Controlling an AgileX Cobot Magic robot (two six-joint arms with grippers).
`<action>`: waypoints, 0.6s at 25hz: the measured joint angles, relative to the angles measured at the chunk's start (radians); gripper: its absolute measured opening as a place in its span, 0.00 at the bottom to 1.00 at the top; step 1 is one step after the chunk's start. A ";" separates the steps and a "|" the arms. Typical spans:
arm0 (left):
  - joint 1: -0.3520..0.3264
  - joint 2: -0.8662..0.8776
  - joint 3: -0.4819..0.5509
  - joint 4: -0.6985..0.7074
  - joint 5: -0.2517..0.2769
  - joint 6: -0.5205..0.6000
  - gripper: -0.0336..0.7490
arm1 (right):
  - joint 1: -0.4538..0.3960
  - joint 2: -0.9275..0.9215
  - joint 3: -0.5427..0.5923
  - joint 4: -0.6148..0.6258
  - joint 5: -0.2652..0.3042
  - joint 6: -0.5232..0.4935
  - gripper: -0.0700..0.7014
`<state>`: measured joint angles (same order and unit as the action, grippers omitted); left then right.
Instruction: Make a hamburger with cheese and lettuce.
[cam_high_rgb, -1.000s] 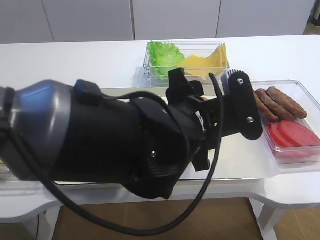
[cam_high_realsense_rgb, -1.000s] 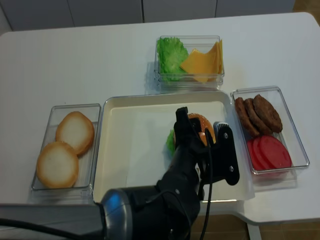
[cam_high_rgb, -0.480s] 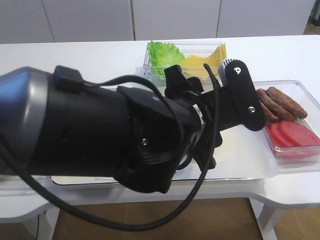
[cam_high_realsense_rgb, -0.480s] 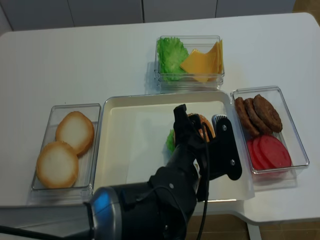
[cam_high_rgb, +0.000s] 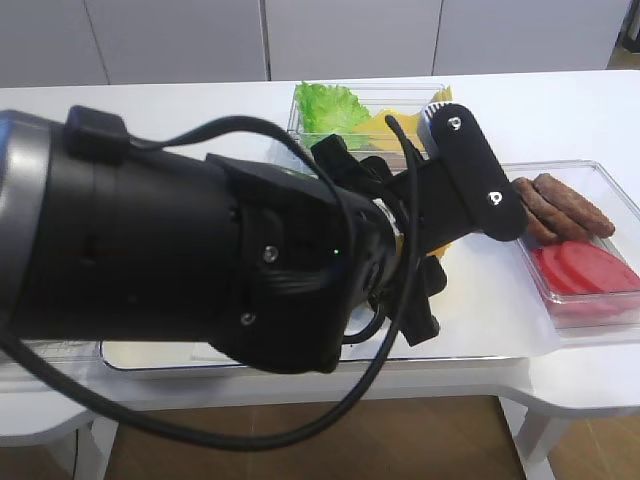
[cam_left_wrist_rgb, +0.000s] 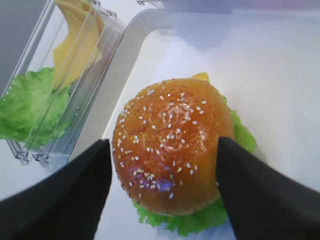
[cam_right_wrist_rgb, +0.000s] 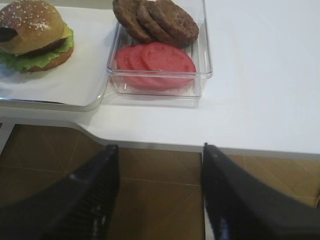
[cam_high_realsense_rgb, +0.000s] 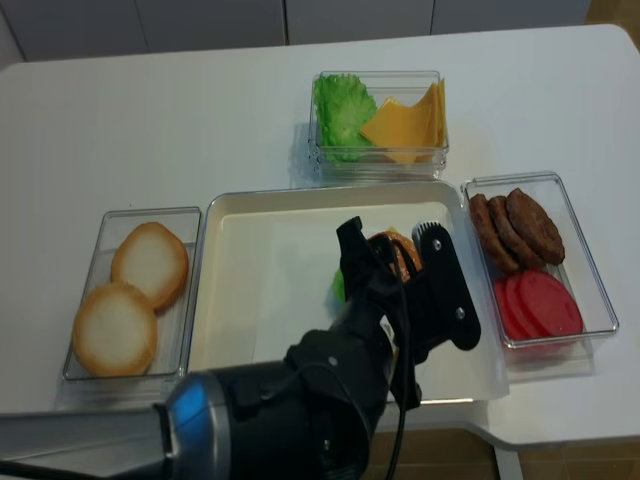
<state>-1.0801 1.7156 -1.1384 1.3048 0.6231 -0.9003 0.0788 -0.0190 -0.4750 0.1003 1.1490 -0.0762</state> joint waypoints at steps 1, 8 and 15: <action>0.000 -0.004 0.000 -0.011 0.000 0.000 0.65 | 0.000 0.000 0.000 0.000 0.000 0.000 0.61; 0.000 -0.036 0.000 -0.142 0.013 0.002 0.65 | 0.000 0.000 0.000 0.000 0.000 0.000 0.61; 0.062 -0.077 0.000 -0.324 0.030 0.127 0.65 | 0.000 0.000 0.000 0.000 0.000 0.000 0.61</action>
<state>-1.0179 1.6390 -1.1384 0.9809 0.6528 -0.7735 0.0788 -0.0190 -0.4750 0.1003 1.1490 -0.0762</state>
